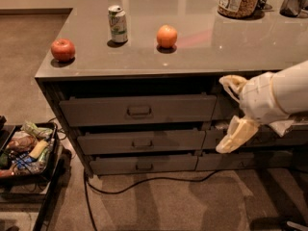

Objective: Open middle drawer

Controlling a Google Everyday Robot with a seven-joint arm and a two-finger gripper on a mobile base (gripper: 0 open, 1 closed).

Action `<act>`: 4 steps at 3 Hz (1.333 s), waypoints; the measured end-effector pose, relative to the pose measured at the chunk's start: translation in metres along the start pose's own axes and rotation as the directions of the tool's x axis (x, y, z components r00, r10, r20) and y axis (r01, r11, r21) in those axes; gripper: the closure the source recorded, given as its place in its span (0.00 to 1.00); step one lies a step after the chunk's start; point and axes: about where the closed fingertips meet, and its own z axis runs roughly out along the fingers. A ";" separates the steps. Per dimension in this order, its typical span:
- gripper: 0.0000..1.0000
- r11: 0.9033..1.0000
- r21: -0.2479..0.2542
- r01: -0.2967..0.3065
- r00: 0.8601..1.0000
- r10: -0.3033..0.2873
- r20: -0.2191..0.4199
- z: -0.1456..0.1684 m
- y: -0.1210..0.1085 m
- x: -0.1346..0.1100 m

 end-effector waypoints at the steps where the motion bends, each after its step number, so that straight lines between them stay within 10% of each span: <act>1: 0.00 0.999 0.031 0.015 1.000 -0.016 0.009 0.037 0.000 0.024; 4: 0.00 0.989 0.144 0.035 0.999 -0.031 -0.026 0.065 -0.008 0.041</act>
Offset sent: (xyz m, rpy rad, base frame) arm 0.0362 -0.0022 -0.1165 -0.0797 -0.1867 -0.1144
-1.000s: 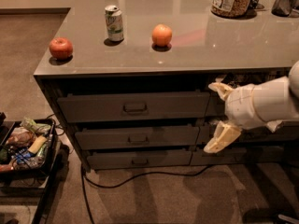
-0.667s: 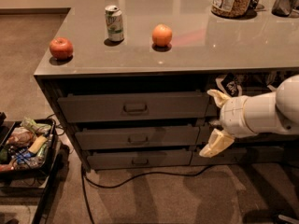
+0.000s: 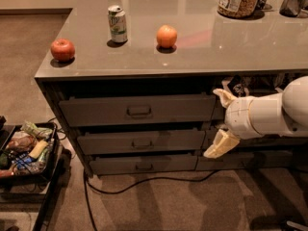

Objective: Open middle drawer

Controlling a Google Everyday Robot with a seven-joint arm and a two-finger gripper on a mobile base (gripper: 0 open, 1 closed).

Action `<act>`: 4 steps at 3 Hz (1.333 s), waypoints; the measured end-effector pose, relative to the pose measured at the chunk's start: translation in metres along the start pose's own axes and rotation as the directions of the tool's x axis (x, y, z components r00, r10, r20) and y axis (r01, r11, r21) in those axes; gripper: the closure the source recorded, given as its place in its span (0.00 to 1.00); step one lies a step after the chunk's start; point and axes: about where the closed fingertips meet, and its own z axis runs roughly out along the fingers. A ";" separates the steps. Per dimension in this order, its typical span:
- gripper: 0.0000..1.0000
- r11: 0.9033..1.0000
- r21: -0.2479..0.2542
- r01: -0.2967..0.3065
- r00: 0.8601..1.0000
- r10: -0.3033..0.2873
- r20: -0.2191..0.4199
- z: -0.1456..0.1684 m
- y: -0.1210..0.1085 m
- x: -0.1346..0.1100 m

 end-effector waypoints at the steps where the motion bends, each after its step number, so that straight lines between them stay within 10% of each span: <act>1: 0.00 0.998 -0.067 0.005 1.000 -0.004 0.022 0.028 0.010 0.013; 4: 0.00 0.974 -0.218 -0.063 0.992 0.085 0.097 0.138 0.057 0.076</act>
Offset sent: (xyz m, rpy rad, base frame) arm 0.0193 0.0160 -0.1601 0.1317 0.2494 0.1500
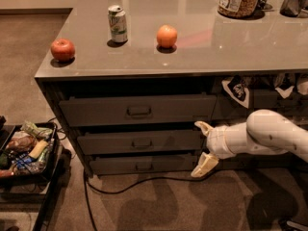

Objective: Open middle drawer

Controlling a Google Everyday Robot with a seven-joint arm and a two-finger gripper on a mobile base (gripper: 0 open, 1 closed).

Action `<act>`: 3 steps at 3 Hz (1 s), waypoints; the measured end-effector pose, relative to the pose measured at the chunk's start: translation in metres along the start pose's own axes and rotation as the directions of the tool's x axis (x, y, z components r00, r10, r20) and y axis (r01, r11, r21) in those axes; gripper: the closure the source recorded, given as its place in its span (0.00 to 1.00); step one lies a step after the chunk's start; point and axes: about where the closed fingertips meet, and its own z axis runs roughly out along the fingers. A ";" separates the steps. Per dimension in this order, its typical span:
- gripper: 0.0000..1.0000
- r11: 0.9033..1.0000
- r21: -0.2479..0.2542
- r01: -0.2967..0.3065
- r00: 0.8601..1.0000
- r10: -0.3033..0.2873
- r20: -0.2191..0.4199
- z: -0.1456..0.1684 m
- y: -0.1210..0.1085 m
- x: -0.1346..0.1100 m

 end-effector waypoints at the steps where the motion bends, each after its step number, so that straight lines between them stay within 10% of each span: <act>1: 0.00 0.999 -0.006 0.048 0.999 -0.048 -0.008 0.026 -0.001 0.010; 3: 0.00 0.999 -0.035 0.026 0.999 -0.025 0.034 0.056 0.008 0.032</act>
Offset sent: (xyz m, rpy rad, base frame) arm 0.0134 0.0072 -0.0449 0.0003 -0.0010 0.0599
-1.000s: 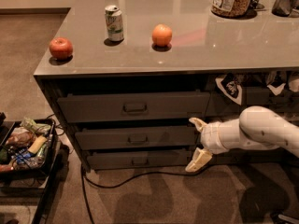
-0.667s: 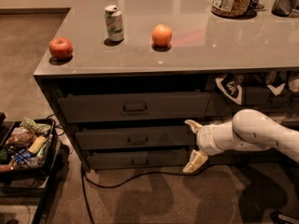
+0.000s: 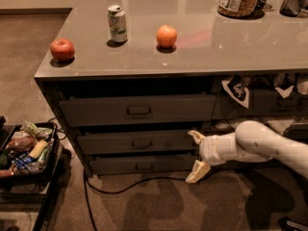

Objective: Open middle drawer

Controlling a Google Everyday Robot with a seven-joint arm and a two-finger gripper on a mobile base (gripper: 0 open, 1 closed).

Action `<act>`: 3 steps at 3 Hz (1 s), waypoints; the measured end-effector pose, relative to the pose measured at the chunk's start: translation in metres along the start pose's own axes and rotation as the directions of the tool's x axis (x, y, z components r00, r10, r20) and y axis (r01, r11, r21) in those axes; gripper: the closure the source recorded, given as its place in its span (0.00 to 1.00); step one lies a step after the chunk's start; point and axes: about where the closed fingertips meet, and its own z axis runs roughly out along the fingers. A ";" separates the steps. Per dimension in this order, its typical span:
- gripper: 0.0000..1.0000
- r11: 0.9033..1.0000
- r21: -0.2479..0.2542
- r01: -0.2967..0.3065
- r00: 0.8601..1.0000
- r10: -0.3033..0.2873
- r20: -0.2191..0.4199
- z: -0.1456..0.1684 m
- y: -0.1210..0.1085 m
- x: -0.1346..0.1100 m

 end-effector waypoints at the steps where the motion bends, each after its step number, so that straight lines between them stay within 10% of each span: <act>1: 0.00 1.000 -0.020 0.018 0.998 -0.017 0.054 0.048 0.017 0.036; 3: 0.00 0.998 -0.006 0.066 0.993 -0.065 0.101 0.086 0.029 0.059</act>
Offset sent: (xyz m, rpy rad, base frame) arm 0.0050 0.0195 -0.1422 0.1034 -0.1265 0.0920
